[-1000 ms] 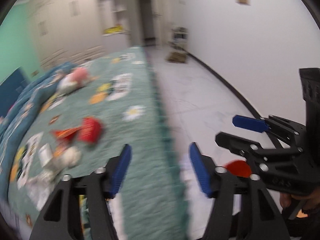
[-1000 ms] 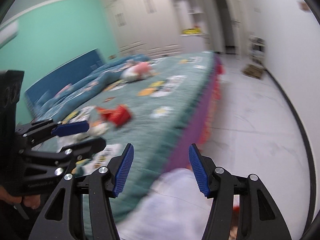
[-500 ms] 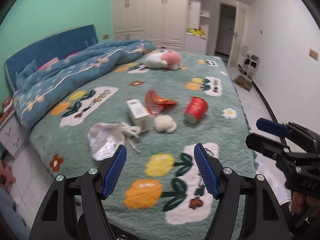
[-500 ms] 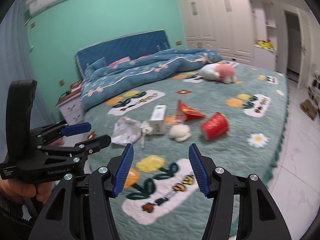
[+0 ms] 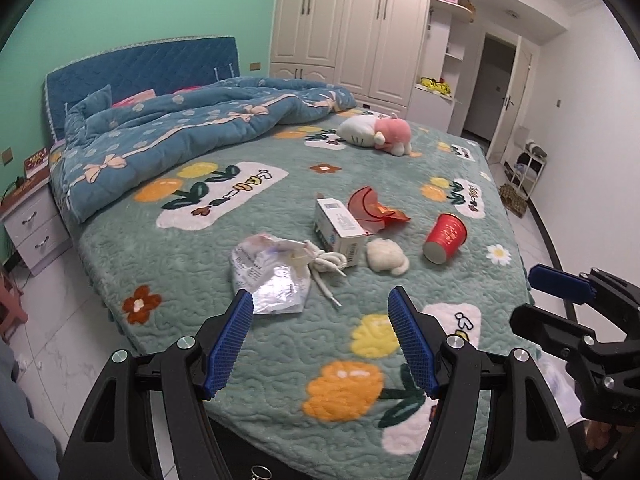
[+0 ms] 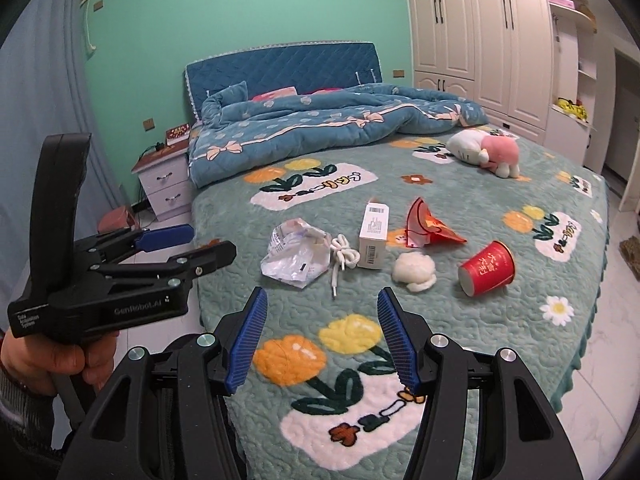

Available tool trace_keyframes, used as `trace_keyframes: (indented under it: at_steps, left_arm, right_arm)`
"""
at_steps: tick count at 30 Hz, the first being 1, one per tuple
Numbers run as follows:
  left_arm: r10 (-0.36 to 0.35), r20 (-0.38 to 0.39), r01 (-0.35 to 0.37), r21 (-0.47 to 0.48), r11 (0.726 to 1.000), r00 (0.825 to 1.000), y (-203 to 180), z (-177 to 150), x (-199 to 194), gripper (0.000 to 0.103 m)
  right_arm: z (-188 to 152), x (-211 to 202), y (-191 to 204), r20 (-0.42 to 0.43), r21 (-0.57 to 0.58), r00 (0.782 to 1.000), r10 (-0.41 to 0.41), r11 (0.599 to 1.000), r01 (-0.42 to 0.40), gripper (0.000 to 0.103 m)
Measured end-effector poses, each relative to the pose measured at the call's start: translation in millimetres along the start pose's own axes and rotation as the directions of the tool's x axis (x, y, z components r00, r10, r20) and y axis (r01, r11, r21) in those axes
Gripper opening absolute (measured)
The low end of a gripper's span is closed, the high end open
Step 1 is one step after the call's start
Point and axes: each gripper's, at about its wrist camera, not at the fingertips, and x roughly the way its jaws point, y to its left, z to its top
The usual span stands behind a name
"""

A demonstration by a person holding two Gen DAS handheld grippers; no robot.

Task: Collect trash
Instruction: 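Move the left tool toward the clear plastic bag and the right tool toward the white box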

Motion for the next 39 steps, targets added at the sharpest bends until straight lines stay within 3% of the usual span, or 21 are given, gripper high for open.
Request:
trace_keyframes:
  at_steps: [19, 21, 30, 39]
  left_arm:
    - [-0.015, -0.020, 0.014, -0.026, 1.000, 1.000, 20.5, -4.0, 8.7, 0.072]
    - [-0.004, -0.021, 0.003, -0.030, 1.000, 1.000, 21.7, -3.3, 10.9, 0.076]
    - [0.028, -0.076, -0.028, 0.007, 1.000, 0.997, 14.6, 0.6, 31.4, 0.076]
    - [0.067, -0.153, -0.059, 0.058, 0.997, 0.986, 3.4, 13.8, 67.0, 0.076]
  right_arm:
    - [5.4, 8.8, 21.9, -0.031, -0.063, 0.999, -0.021, 0.998, 0.019, 0.058]
    - [5.5, 11.7, 17.4, -0.030, -0.061, 0.999, -0.026, 0.998, 0.024, 0.058]
    - [2.4, 29.7, -22.3, -0.046, 0.029, 0.999, -0.020, 0.999, 0.021, 0.058]
    - [15.9, 78.3, -55.6, -0.069, 0.072, 0.997, 0.034, 0.997, -0.029, 0.058]
